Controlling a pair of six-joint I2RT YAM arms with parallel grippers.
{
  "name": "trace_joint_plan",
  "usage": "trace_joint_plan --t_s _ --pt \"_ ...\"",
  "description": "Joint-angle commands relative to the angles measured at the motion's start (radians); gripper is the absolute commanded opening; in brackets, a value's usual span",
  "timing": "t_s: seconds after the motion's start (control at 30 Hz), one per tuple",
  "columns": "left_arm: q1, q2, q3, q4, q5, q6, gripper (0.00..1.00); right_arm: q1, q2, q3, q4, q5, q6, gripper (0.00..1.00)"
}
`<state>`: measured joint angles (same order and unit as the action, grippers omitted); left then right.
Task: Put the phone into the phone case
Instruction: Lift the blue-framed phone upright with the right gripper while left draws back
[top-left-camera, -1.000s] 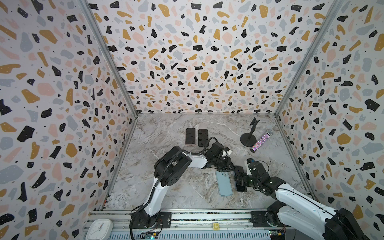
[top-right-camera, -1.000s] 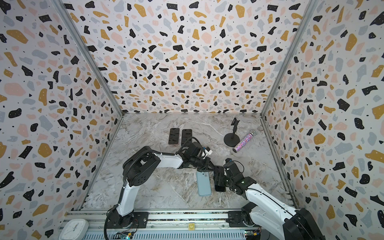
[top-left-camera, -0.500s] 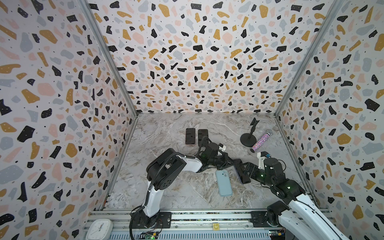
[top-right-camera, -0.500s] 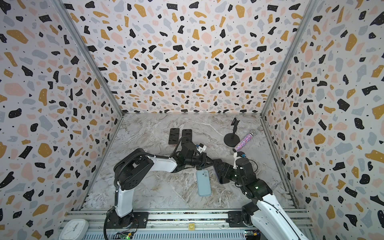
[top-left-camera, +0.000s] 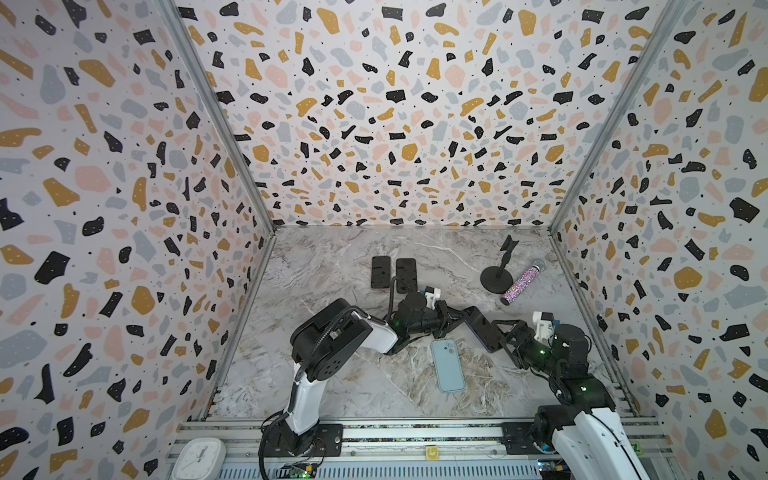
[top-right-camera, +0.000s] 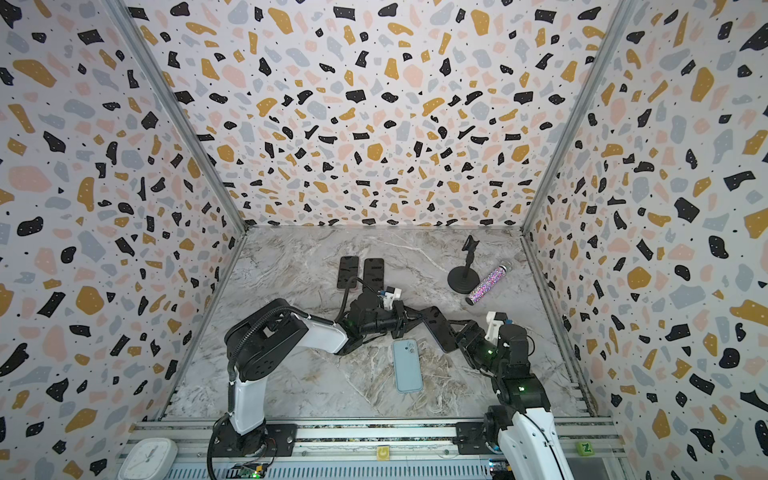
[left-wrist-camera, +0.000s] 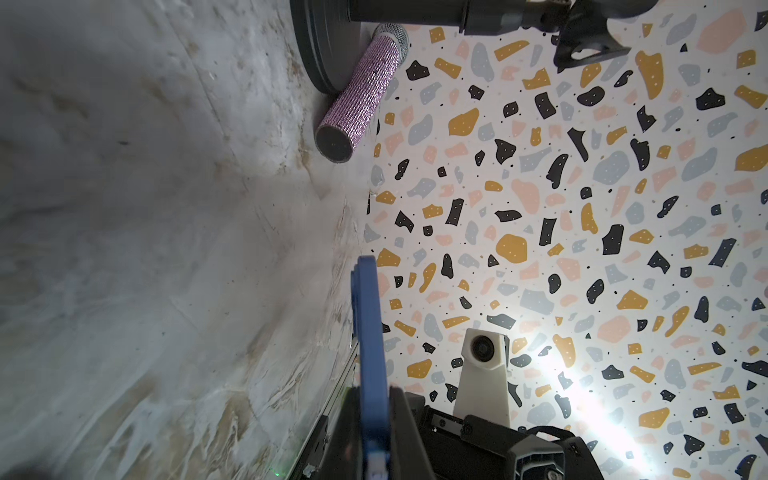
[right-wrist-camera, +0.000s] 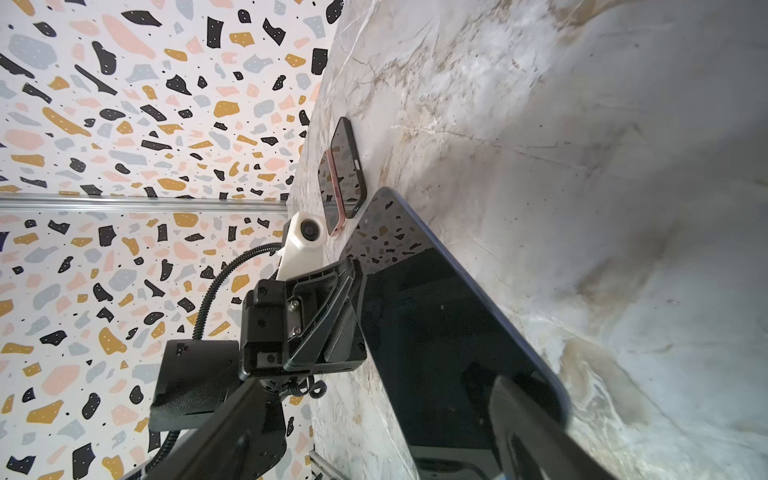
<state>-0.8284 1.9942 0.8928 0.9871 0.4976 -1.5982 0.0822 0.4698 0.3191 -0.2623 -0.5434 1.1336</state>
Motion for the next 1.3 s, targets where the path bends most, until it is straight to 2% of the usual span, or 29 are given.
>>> trace_joint_plan --t_s 0.0,0.17,0.27,0.33,0.57,0.67,0.77,0.9,1.07,1.13,1.2,1.27 --pt "0.018 -0.062 -0.009 0.214 -0.032 -0.05 0.01 -0.009 0.003 0.017 -0.056 0.022 0.032 0.88" --pt "0.025 -0.082 -0.017 0.205 -0.042 -0.026 0.02 -0.026 0.04 0.021 -0.01 0.037 0.062 0.9" --pt "0.029 -0.089 -0.027 0.216 -0.051 -0.026 0.02 -0.028 0.081 0.005 0.061 -0.001 0.099 0.91" --pt "0.031 -0.089 -0.031 0.233 -0.056 -0.034 0.02 -0.03 0.093 -0.028 0.14 -0.057 0.139 0.87" --pt "0.029 -0.082 -0.022 0.239 -0.06 -0.037 0.02 -0.03 0.063 -0.169 0.453 -0.17 0.315 0.52" --pt "0.025 -0.078 -0.023 0.242 -0.058 -0.037 0.02 -0.028 0.059 -0.225 0.592 -0.183 0.397 0.38" --pt "0.022 -0.081 -0.027 0.245 -0.059 -0.038 0.02 -0.028 0.051 -0.228 0.61 -0.173 0.414 0.25" --pt "0.021 -0.084 -0.032 0.235 -0.062 -0.032 0.02 -0.027 0.052 -0.215 0.608 -0.179 0.417 0.12" --pt "0.017 -0.09 -0.031 0.212 -0.067 -0.02 0.03 -0.027 0.049 -0.213 0.603 -0.187 0.421 0.04" --pt "0.014 -0.097 -0.032 0.185 -0.067 0.002 0.09 -0.027 0.05 -0.212 0.603 -0.186 0.418 0.02" --pt "0.015 -0.118 -0.037 0.126 -0.061 0.047 0.25 -0.027 0.051 -0.208 0.602 -0.184 0.414 0.01" --pt "0.018 -0.154 -0.042 0.005 -0.047 0.144 0.45 -0.027 0.051 -0.202 0.587 -0.179 0.402 0.0"
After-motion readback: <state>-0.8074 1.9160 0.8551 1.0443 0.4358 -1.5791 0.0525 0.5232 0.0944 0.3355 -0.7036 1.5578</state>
